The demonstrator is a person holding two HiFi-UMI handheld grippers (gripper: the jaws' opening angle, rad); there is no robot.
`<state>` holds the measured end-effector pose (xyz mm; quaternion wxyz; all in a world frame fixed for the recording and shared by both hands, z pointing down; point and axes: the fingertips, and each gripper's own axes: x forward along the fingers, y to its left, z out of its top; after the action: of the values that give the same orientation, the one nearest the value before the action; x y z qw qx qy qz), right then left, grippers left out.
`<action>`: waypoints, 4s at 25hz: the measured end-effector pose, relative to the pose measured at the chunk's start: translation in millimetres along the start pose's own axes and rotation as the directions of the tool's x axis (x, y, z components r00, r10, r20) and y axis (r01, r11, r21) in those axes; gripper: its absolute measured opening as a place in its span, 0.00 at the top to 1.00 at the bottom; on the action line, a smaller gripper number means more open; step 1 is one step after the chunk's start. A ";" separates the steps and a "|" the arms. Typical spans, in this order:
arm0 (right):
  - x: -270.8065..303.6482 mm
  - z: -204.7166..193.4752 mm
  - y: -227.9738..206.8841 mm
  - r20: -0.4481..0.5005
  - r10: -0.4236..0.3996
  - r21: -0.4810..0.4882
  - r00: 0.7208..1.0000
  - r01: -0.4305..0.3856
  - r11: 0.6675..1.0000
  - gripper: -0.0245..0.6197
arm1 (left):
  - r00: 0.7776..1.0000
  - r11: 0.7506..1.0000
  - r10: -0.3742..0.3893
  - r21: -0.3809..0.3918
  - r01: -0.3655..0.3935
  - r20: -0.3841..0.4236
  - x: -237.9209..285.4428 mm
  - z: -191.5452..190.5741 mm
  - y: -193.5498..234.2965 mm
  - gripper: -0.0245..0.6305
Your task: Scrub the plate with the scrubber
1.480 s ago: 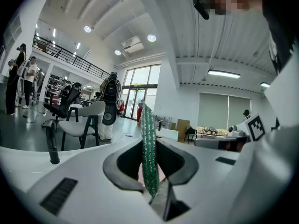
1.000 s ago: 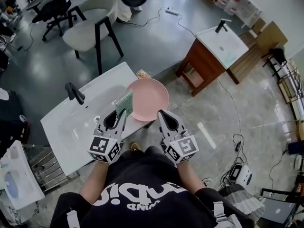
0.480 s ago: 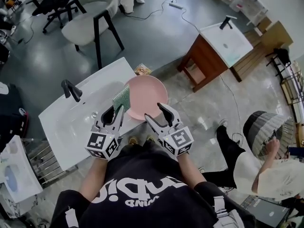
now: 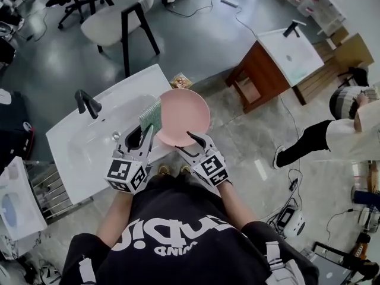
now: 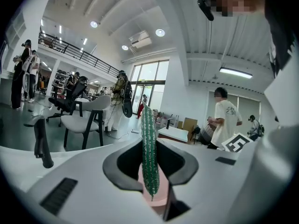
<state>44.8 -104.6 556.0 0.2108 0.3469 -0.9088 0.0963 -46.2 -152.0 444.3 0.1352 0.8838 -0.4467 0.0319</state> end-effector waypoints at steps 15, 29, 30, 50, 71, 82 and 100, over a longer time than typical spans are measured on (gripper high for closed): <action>37.7 -70.9 7.0 -0.304 0.015 -0.318 0.952 -0.117 0.941 0.56 | 0.998 0.997 0.061 -0.038 -0.061 0.010 -1.9 -2.8 11.6 0.83; 51.0 -86.5 4.3 -0.419 -0.017 -0.430 0.908 -0.182 0.884 0.70 | 0.997 0.995 0.069 -0.069 -0.067 0.028 -4.4 -0.1 19.7 0.83; 51.1 -86.4 6.3 -0.423 -0.008 -0.433 0.906 -0.194 0.880 0.74 | 0.997 0.995 0.069 -0.071 -0.067 0.030 -4.9 0.1 20.0 0.83; 40.7 -25.8 15.8 -0.313 0.137 -0.279 0.940 -0.229 0.932 0.92 | 0.995 0.992 0.091 -0.091 -0.086 0.050 -12.2 4.9 30.0 0.83; 15.0 83.1 -0.7 0.045 0.244 0.265 0.969 -0.247 0.932 0.92 | 0.998 0.957 0.057 0.287 -0.045 -0.035 5.0 -1.5 0.4 0.83; -2.3 97.8 24.4 0.043 0.396 0.200 0.917 -0.396 0.896 0.92 | 0.994 0.953 0.101 0.289 -0.088 -0.029 8.5 15.6 29.2 0.83; -38.1 113.2 57.0 0.104 0.578 0.164 0.810 -0.587 0.793 0.90 | 0.992 0.985 0.057 0.168 -0.037 -0.116 25.5 -12.9 63.7 0.83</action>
<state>-3.6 -76.2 436.2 0.1150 0.0711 -0.9629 0.2337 -81.0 -204.5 474.7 0.0870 0.8778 -0.4541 0.1253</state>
